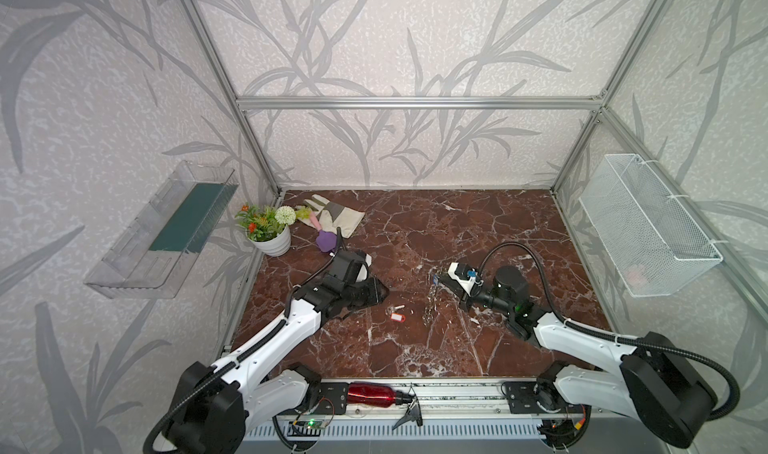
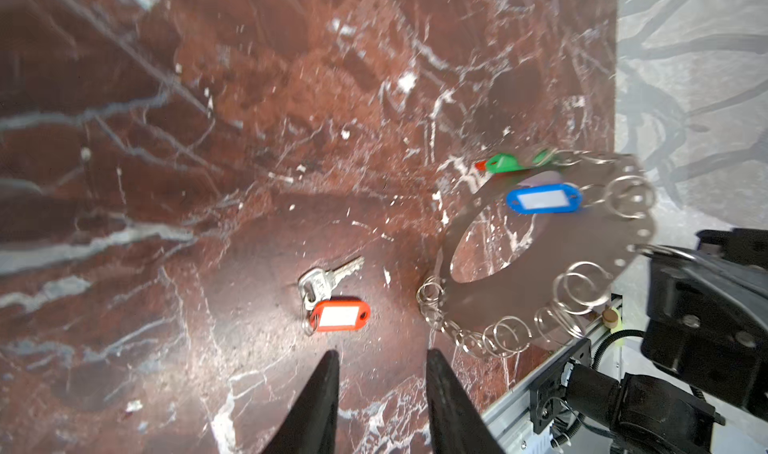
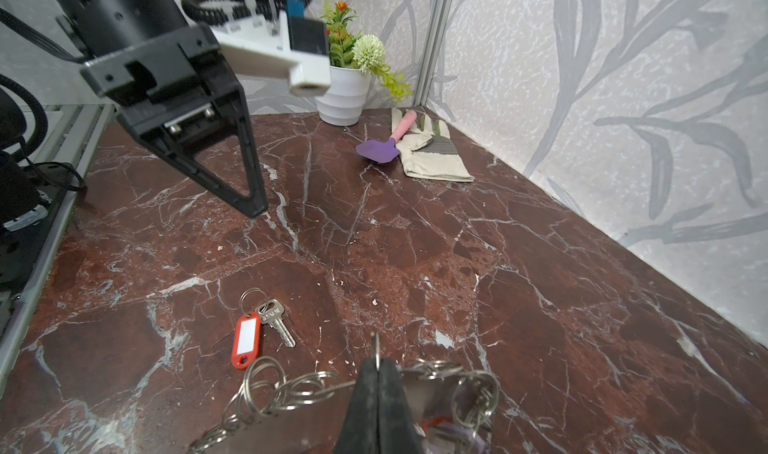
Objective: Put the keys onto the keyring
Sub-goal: 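Lower the left gripper toward the loose red-tag key on the table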
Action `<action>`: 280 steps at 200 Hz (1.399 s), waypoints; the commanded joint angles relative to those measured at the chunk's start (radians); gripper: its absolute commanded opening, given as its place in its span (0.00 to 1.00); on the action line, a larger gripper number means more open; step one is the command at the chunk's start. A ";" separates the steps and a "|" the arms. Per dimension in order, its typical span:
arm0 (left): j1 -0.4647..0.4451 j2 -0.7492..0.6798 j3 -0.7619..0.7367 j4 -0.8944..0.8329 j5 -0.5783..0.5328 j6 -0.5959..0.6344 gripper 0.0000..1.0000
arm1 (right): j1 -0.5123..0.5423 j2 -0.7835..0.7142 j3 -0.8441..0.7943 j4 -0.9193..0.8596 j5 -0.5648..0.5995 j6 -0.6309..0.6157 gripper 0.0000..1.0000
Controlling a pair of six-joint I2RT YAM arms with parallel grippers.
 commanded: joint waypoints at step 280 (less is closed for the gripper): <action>-0.255 0.166 -0.279 0.387 -0.343 -0.441 0.18 | 0.021 -0.012 0.014 0.038 -0.053 0.088 0.00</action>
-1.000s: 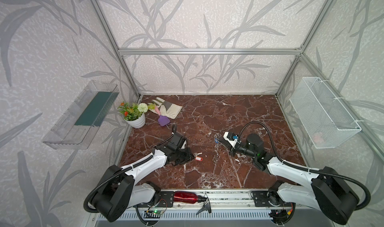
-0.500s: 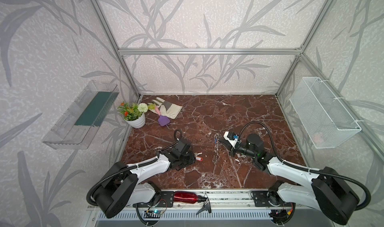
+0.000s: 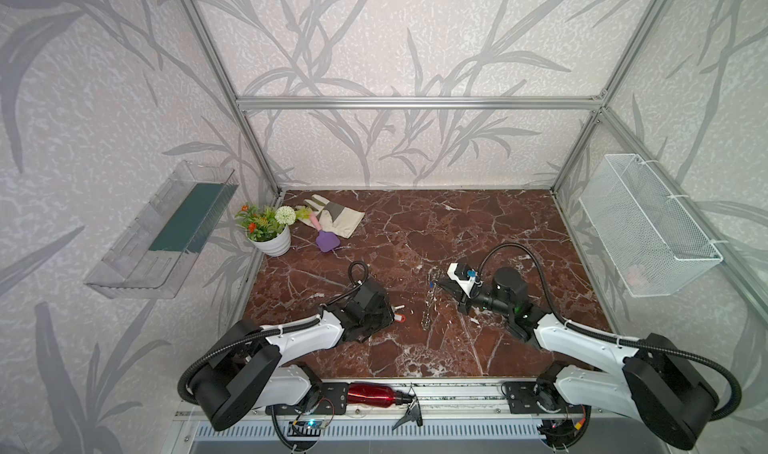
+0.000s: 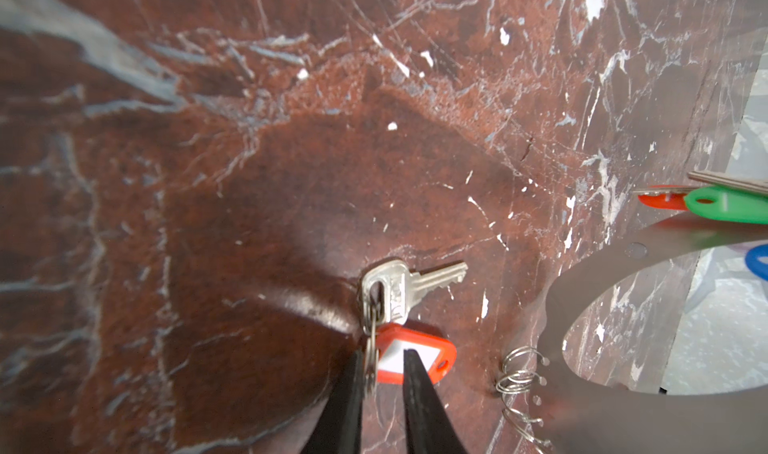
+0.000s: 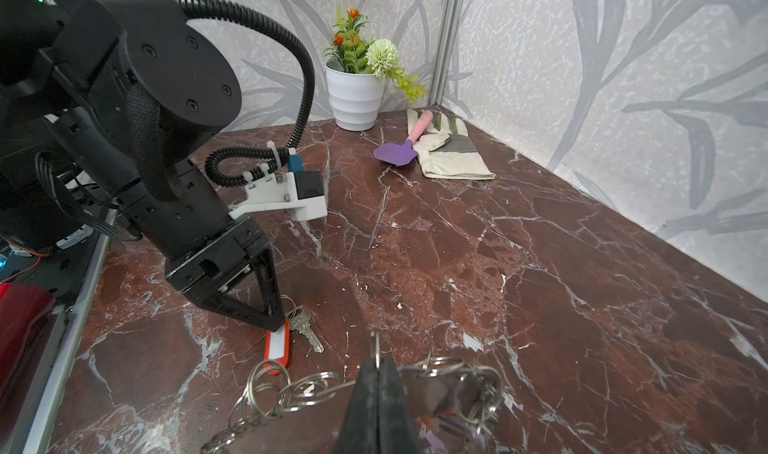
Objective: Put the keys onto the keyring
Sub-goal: 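Lower the left gripper toward the loose red-tag key on the table, then close the left gripper on the ring of the red-tag key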
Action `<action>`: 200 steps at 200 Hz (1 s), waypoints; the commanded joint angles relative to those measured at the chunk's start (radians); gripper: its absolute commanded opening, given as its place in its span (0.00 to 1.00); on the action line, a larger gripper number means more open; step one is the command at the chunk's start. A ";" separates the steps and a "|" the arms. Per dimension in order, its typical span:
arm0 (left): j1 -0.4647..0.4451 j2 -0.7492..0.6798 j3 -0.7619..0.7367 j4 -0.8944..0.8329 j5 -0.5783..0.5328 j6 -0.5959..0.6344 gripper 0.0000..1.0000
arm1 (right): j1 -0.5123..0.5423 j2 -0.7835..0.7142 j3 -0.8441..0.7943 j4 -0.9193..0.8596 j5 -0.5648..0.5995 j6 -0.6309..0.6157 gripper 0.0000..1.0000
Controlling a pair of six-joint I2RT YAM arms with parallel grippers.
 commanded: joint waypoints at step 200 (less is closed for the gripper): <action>-0.024 -0.045 -0.067 0.039 -0.131 -0.067 0.13 | 0.006 0.037 0.034 0.044 -0.074 0.040 0.00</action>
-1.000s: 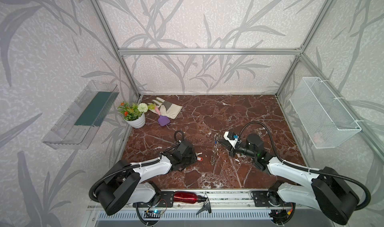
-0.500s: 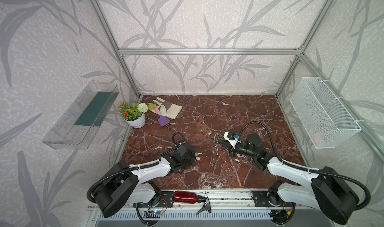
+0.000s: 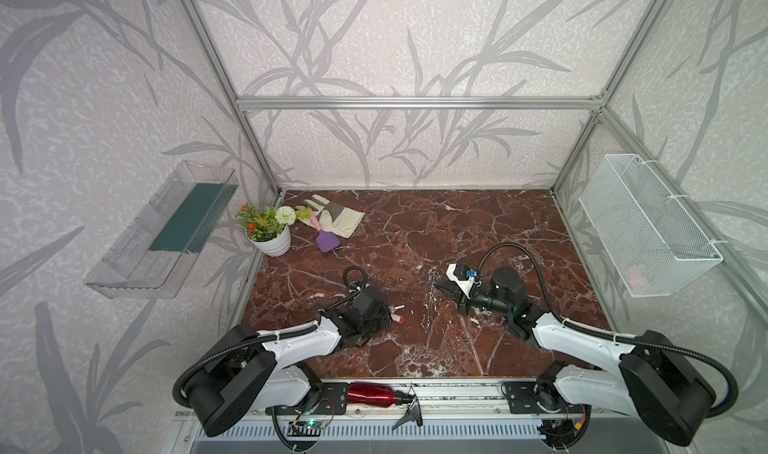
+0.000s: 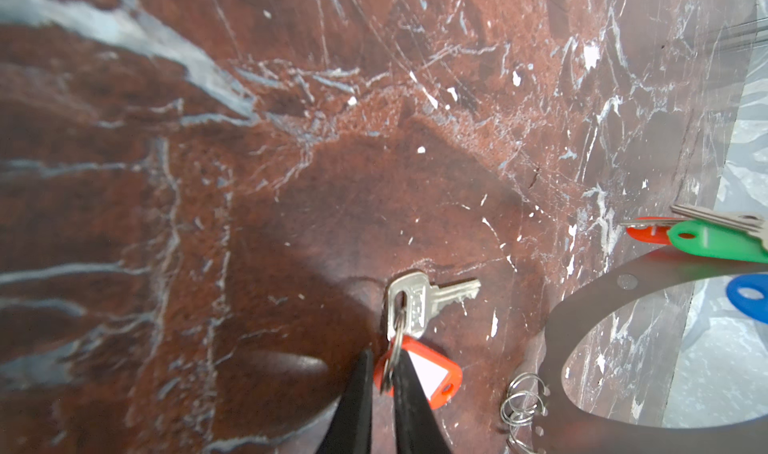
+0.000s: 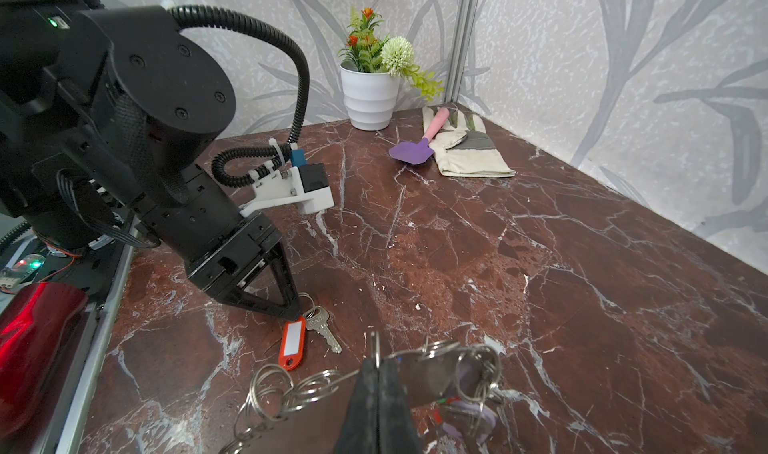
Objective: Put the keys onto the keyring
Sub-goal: 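Close the left gripper on the ring of the red-tag key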
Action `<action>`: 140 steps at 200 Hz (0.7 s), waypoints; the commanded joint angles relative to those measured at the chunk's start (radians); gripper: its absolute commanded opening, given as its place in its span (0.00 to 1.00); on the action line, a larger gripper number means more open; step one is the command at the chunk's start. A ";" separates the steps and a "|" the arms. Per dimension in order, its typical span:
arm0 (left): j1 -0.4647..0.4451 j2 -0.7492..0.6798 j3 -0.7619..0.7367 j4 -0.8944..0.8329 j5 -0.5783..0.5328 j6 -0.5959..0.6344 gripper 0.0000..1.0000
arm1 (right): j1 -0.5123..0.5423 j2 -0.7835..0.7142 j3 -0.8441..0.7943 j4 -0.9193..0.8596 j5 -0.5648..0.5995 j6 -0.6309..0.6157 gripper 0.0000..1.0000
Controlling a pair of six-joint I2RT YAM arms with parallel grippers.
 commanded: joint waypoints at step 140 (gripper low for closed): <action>-0.001 -0.012 -0.008 -0.001 -0.072 0.011 0.13 | 0.007 0.040 0.050 0.025 -0.055 0.024 0.00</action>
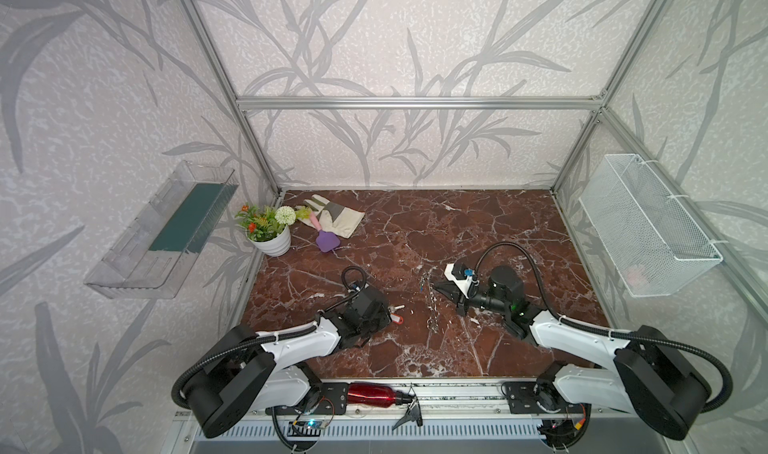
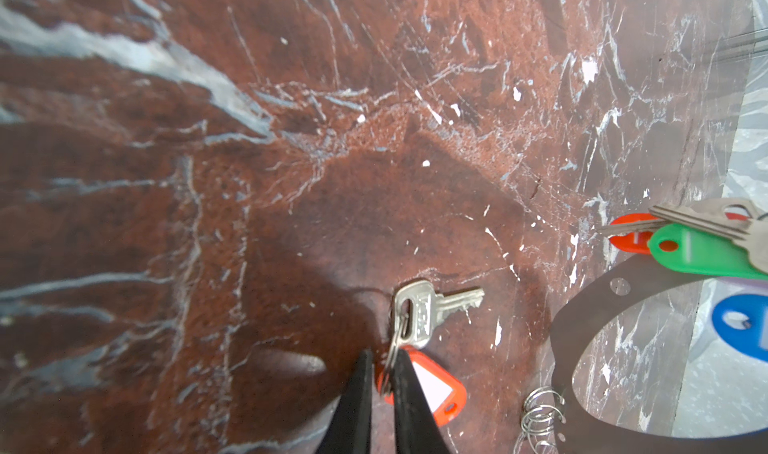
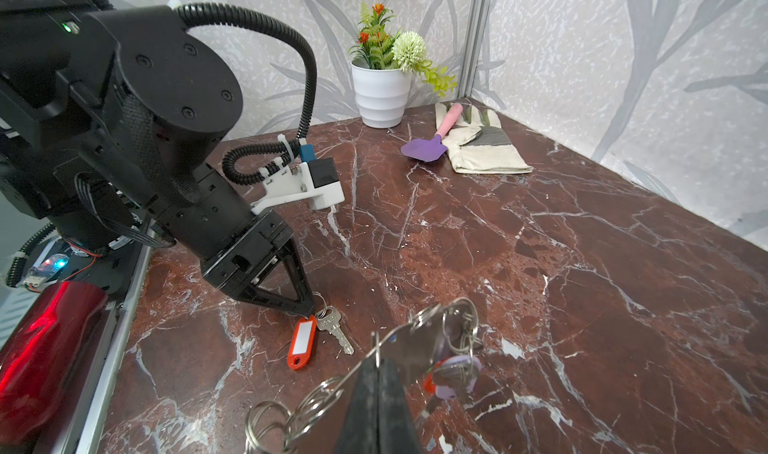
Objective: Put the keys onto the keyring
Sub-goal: 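Close the left gripper on the ring of the red-tag key, then lift the red-tag key and carry it to the plate's ring chain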
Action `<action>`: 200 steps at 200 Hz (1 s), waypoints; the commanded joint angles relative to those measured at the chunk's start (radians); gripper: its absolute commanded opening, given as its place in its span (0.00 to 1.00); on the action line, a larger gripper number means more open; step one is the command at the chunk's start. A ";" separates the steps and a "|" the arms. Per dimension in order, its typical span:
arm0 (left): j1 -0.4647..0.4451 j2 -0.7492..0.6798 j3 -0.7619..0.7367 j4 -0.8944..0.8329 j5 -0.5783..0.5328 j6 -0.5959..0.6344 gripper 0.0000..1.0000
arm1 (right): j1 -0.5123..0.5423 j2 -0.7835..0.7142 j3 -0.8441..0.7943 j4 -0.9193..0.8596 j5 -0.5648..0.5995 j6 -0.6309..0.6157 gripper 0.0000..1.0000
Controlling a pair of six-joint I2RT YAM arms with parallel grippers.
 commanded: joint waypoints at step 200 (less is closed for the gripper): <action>0.109 -0.166 0.338 -0.382 0.439 0.826 0.00 | 0.056 0.027 0.026 0.098 0.019 -0.077 0.00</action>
